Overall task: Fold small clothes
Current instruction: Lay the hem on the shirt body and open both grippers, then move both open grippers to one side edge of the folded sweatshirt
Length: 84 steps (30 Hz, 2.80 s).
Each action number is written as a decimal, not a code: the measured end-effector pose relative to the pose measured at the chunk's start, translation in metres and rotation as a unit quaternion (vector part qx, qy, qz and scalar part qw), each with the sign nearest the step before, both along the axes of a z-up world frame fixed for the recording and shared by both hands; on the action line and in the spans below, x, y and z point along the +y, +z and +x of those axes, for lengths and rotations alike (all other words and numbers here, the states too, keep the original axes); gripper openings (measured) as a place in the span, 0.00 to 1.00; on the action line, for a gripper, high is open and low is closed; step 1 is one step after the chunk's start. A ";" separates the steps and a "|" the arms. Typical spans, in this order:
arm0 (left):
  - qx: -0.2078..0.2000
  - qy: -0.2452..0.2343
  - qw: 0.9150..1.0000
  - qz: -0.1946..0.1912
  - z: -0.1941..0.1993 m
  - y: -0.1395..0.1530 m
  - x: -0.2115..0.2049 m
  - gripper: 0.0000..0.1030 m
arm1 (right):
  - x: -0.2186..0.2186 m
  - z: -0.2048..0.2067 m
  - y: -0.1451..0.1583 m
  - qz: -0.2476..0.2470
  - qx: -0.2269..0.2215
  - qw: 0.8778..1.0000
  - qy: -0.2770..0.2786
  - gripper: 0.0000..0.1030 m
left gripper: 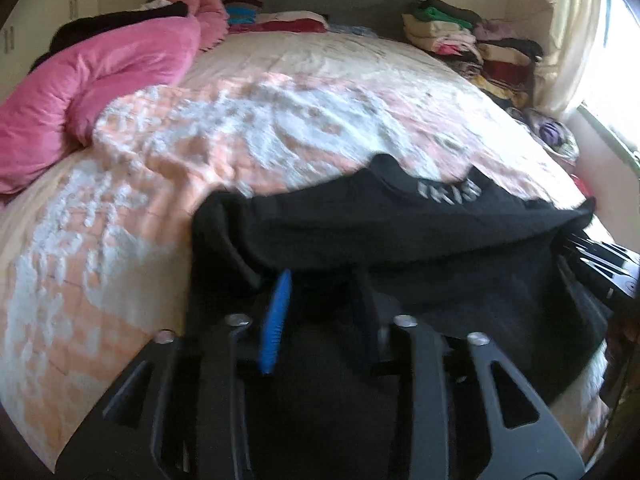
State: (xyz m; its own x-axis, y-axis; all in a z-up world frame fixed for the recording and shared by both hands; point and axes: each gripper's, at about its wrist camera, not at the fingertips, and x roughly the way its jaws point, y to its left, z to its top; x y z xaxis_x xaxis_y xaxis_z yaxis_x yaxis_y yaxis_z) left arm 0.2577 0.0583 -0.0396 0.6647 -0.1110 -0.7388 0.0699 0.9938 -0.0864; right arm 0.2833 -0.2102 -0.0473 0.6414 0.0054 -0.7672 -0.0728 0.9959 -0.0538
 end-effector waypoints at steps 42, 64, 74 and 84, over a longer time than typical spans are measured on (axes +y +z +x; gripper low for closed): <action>-0.017 0.079 0.995 -0.050 0.023 0.002 0.075 0.03 | -0.078 0.025 0.019 0.093 -0.036 0.992 -0.082 0.08; 0.020 0.062 0.998 -0.009 0.008 -0.007 0.058 0.42 | -0.070 -0.024 -0.010 0.079 0.004 0.990 -0.114 0.72; 0.016 0.071 0.997 0.007 -0.013 -0.004 0.061 0.73 | -0.060 -0.070 0.003 0.088 -0.023 0.990 -0.106 0.83; -0.004 0.125 0.992 -0.004 -0.017 0.007 0.088 0.91 | 0.007 -0.101 0.031 0.084 -0.055 0.995 0.006 0.90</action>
State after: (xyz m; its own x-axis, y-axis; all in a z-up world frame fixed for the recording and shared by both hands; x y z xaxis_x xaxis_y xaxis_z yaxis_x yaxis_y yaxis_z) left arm 0.2404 0.1467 -0.0331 0.6782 0.0526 -0.7330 -0.1782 0.9794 -0.0946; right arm 0.1819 -0.2029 -0.0160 0.7207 0.1367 -0.6796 -0.0886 0.9905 0.1053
